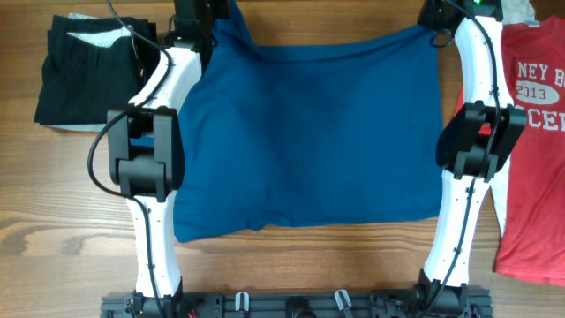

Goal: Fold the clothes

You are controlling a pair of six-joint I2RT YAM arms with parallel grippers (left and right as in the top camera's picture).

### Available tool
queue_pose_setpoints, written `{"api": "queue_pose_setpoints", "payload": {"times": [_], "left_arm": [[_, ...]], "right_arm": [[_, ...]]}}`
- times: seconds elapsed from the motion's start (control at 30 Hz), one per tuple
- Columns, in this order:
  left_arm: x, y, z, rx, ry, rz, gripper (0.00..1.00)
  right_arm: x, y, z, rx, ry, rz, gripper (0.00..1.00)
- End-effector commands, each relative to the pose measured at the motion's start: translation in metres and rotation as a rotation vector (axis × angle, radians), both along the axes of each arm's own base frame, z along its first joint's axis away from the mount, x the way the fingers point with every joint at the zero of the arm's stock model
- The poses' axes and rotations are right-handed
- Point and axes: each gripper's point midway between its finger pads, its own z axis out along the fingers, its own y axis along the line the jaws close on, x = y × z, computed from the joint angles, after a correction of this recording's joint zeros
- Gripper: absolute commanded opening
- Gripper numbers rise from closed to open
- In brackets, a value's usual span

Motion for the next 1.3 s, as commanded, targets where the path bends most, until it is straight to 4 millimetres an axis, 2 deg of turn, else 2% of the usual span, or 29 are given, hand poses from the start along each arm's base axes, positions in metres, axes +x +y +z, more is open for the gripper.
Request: {"api": "queue_pose_setpoints", "payload": {"times": [0.0, 0.03, 0.07, 0.1, 0.13, 0.17, 0.23, 0.33, 0.47, 0.53, 0.63, 0.7, 0.77, 0.87, 1.0, 1.17, 1.2, 1.27], "left_arm": [[0.004, 0.005, -0.011, 0.011, 0.003, 0.022, 0.07], [0.004, 0.005, -0.011, 0.011, 0.003, 0.022, 0.3], [0.004, 0.005, -0.011, 0.011, 0.001, 0.022, 0.62], [0.004, 0.005, -0.006, 0.01, -0.008, 0.023, 1.0], [0.004, 0.007, 0.0, 0.011, -0.017, 0.031, 1.0], [0.003, 0.008, 0.006, 0.011, -0.025, 0.037, 1.0], [0.0, 0.008, 0.026, 0.008, -0.046, 0.036, 1.0], [-0.014, 0.006, 0.059, 0.009, -0.034, 0.03, 1.0], [-0.055, 0.001, 0.097, 0.027, 0.08, 0.012, 1.0], [-0.089, -0.006, 0.116, 0.042, 0.157, -0.008, 1.0], [-0.125, -0.016, 0.132, 0.057, 0.228, -0.037, 1.0], [-0.16, -0.021, 0.142, 0.074, 0.3, -0.059, 1.0], [-0.197, -0.02, 0.144, 0.069, 0.39, -0.06, 1.0], [-0.237, -0.01, 0.138, -0.014, 0.524, 0.007, 1.0], [-0.275, -0.001, 0.12, -0.044, 0.683, 0.065, 1.0], [-0.317, 0.011, 0.096, -0.008, 0.876, 0.11, 1.0], [-0.323, 0.019, 0.094, 0.003, 0.899, 0.161, 1.0], [-0.327, 0.032, 0.093, 0.028, 0.905, 0.245, 1.0]], "right_arm": [[0.005, -0.01, -0.01, -0.018, -0.01, -0.032, 0.09], [0.006, -0.011, -0.009, -0.019, -0.015, -0.034, 0.27], [0.006, -0.013, -0.008, -0.019, -0.017, -0.037, 0.53], [0.004, -0.016, -0.007, -0.018, -0.009, -0.041, 0.82], [0.001, -0.017, -0.004, -0.017, -0.003, -0.044, 0.95], [-0.002, -0.018, -0.001, -0.015, 0.002, -0.047, 0.99], [-0.006, -0.02, 0.013, -0.001, -0.002, -0.069, 1.0], [-0.014, -0.016, 0.051, 0.017, -0.038, -0.051, 0.99], [-0.043, -0.004, 0.103, 0.048, -0.033, -0.029, 1.0], [-0.065, 0.01, 0.131, 0.104, -0.022, 0.005, 0.99], [-0.094, 0.025, 0.162, 0.164, -0.007, 0.032, 0.99], [-0.127, 0.033, 0.185, 0.177, 0.028, 0.035, 1.0], [-0.159, 0.039, 0.201, 0.183, 0.07, 0.036, 0.99], [-0.19, 0.052, 0.214, 0.191, 0.115, 0.047, 0.96], [-0.223, 0.075, 0.222, 0.195, 0.179, 0.083, 0.91], [-0.241, 0.116, 0.24, 0.176, 0.151, 0.188, 0.89], [-0.246, 0.132, 0.24, 0.166, 0.159, 0.226, 0.9], [-0.249, 0.15, 0.233, 0.139, 0.185, 0.264, 0.9]]}}
